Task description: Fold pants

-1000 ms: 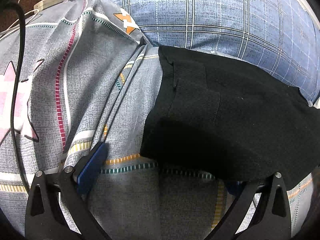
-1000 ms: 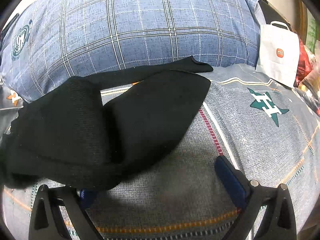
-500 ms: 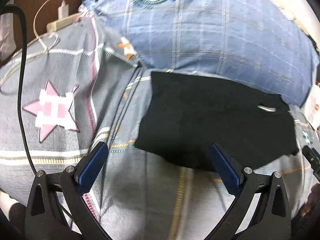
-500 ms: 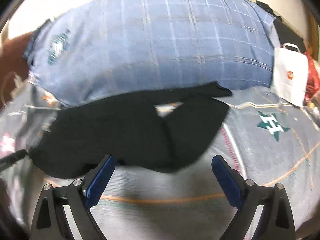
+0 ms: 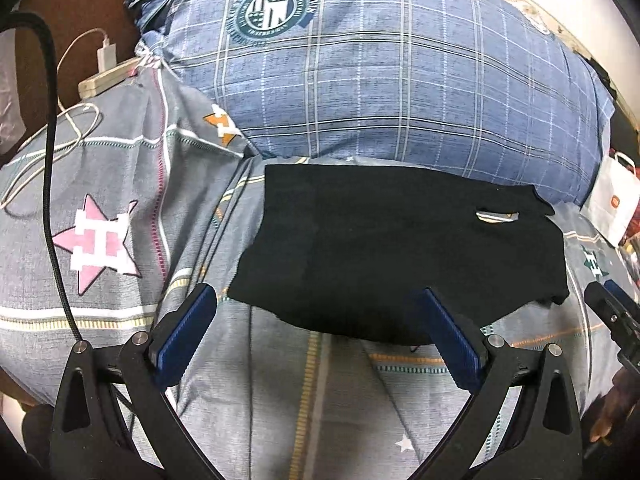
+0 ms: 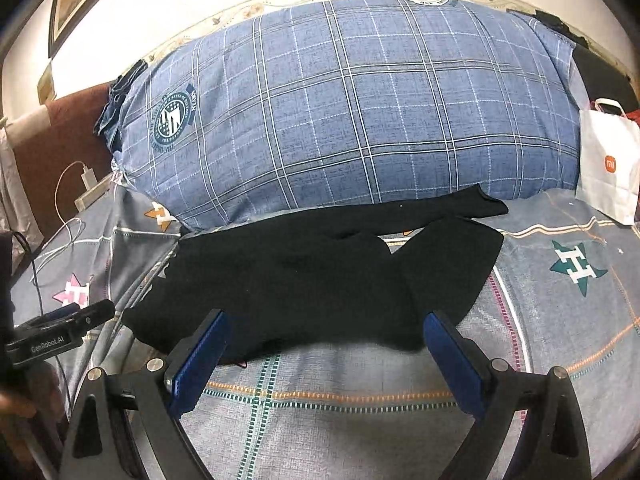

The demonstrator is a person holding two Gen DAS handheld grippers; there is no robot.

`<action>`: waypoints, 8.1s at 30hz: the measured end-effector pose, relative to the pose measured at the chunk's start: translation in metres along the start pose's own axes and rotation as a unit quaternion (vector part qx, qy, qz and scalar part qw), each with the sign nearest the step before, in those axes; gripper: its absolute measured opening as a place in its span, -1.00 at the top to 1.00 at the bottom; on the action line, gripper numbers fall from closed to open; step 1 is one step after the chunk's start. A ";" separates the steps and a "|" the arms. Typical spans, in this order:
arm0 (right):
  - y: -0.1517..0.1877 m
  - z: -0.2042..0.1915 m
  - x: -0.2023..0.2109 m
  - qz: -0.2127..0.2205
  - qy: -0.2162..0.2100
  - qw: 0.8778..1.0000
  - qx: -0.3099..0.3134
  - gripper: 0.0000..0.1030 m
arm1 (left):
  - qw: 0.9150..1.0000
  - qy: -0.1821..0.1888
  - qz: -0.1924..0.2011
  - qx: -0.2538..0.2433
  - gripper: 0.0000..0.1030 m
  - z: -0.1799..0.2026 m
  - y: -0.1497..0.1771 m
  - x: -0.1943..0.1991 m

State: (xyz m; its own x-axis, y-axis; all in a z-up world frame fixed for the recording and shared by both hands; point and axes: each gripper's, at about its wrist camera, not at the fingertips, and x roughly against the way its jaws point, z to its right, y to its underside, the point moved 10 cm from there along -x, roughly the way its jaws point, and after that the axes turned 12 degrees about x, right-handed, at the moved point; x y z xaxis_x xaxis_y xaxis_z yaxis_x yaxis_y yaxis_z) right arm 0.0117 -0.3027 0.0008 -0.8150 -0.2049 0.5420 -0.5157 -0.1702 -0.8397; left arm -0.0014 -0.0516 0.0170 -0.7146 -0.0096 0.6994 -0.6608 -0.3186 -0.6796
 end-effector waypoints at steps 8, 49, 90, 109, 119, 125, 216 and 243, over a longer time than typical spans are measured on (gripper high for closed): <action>0.000 0.001 -0.001 -0.007 0.008 1.000 0.004 -0.89 | 1.000 0.002 -0.007 -0.006 -0.98 0.011 0.004 -0.005; 0.005 0.188 -0.144 -0.067 0.053 0.984 -0.157 0.46 | 0.985 0.061 -0.115 0.113 0.48 0.022 0.025 -0.112; 0.048 0.002 -0.063 -0.123 -0.135 0.983 -0.011 0.51 | 0.991 0.025 -0.109 0.075 0.22 -0.072 0.068 -0.050; -0.078 -0.006 -0.159 -0.079 -0.145 0.958 0.235 -0.09 | 0.989 0.089 -0.114 -0.043 -0.58 -0.008 -0.034 -0.098; -0.092 -0.027 -0.235 -0.124 -0.219 0.897 0.363 -0.26 | 0.953 0.138 -0.178 -0.204 -0.58 0.031 -0.069 -0.182; -0.079 -0.027 -0.274 -0.181 -0.248 0.883 0.354 -0.28 | 0.917 0.113 -0.230 -0.307 -0.68 0.032 -0.046 -0.234; 0.031 -0.016 -0.011 -0.088 -0.306 0.938 -0.135 -0.12 | 0.948 0.210 -0.130 0.199 -0.48 -0.038 0.053 -0.032; -0.007 -0.038 0.016 -0.007 -0.338 0.929 -0.150 1.00 | 0.960 0.217 -0.062 0.163 0.68 -0.023 0.025 -0.007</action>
State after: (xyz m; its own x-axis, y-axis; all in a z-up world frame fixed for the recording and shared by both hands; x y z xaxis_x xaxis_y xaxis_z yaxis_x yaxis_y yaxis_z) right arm -0.0073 -0.2680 0.0143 -0.5076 -0.7802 0.3657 -0.6586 0.0777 -0.7485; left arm -0.0185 -0.0380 -0.0102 -0.7108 0.4213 0.5633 -0.6900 -0.5731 -0.4421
